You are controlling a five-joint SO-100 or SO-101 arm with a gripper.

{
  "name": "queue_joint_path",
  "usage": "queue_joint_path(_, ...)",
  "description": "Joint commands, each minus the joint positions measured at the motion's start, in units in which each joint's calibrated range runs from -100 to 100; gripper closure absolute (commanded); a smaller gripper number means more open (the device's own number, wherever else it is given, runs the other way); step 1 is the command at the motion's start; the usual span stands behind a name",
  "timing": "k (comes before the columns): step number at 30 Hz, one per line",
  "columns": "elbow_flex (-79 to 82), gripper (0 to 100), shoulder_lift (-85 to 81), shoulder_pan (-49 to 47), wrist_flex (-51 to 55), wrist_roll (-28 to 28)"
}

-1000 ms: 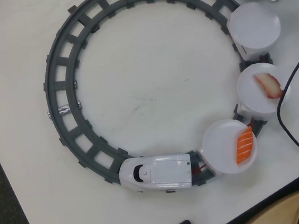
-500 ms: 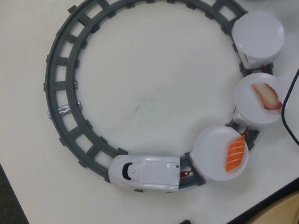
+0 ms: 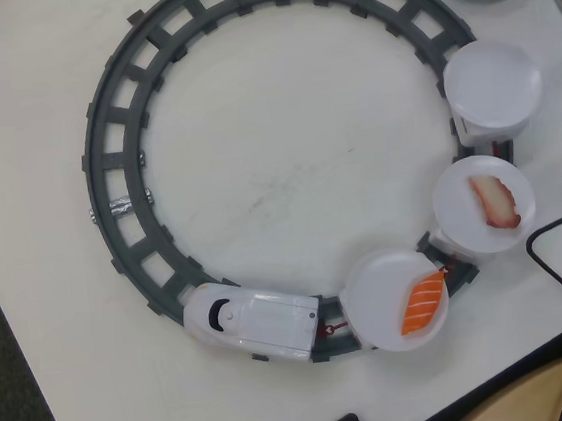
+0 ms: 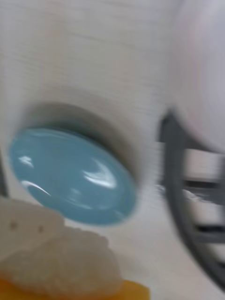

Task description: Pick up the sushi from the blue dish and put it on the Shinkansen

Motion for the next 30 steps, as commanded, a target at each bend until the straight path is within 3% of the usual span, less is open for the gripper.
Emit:
queue_joint_path(1,15.8,98,-21.6,-14.1,-2.7,0.0)
queue_joint_path(10,37.1,98,-27.0,-29.7,-13.2,-0.3)
queue_joint_path(20,39.6,98,-26.7,-29.8,-18.8,-0.3)
queue_joint_path(30,41.1,95,-26.6,-30.7,-17.6,-0.3)
